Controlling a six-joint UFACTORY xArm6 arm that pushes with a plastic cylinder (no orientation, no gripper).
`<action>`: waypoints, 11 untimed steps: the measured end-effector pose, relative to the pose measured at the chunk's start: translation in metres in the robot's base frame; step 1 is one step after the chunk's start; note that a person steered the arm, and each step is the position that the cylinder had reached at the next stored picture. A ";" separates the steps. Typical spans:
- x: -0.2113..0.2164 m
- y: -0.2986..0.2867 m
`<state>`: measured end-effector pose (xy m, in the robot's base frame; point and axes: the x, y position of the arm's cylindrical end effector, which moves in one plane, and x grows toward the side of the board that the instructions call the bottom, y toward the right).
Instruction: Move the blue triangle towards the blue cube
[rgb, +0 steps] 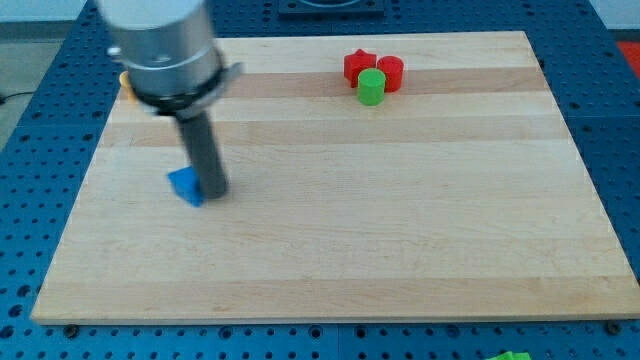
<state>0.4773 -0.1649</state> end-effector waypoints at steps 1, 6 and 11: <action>0.027 -0.046; -0.035 -0.051; -0.075 -0.098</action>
